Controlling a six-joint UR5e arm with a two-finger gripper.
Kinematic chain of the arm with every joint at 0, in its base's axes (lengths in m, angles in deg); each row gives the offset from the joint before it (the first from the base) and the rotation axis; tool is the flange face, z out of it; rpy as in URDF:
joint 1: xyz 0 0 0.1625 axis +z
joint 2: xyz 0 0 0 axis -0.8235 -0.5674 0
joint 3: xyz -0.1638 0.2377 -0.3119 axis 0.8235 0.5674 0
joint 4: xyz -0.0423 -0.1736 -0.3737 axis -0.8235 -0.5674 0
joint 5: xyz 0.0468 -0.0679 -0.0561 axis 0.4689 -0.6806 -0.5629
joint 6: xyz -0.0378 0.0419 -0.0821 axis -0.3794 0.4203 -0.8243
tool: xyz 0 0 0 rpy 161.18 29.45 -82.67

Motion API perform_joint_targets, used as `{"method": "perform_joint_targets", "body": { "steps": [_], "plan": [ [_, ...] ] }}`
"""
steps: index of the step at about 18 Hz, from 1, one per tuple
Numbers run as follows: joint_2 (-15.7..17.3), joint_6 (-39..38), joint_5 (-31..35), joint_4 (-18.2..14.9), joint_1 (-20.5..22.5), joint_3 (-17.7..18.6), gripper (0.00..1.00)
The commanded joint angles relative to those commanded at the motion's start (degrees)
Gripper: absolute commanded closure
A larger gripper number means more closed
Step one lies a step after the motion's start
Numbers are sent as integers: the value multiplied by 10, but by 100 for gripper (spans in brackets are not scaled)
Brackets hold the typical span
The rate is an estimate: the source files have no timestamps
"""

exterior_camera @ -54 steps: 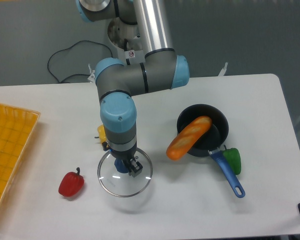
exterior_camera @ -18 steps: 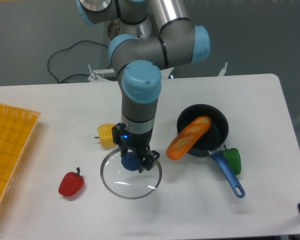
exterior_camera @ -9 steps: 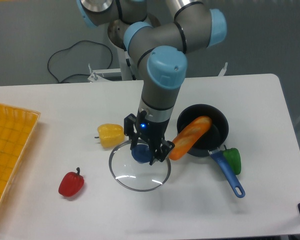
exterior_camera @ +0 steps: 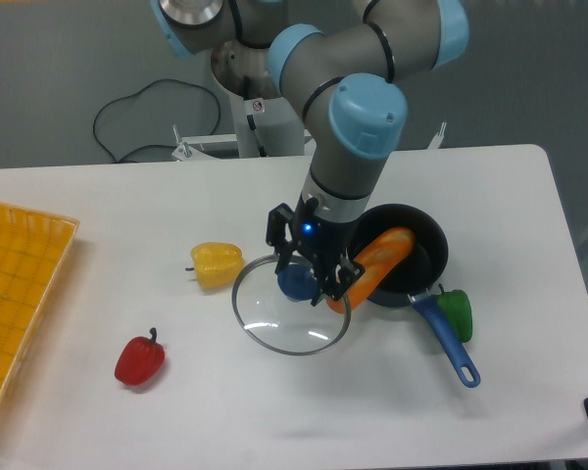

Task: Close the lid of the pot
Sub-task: 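Carry the glass lid toward the black pan with the bread, then lower the glass lid onto the pan rim over the bread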

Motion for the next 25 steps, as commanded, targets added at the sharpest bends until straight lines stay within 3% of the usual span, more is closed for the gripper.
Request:
{"method": "perform_joint_targets", "body": {
  "steps": [19, 25],
  "plan": [
    [4, 176, -19, 1, 61, 18, 42],
    [25, 268, -19, 2, 91, 54, 42]
  ]
}}
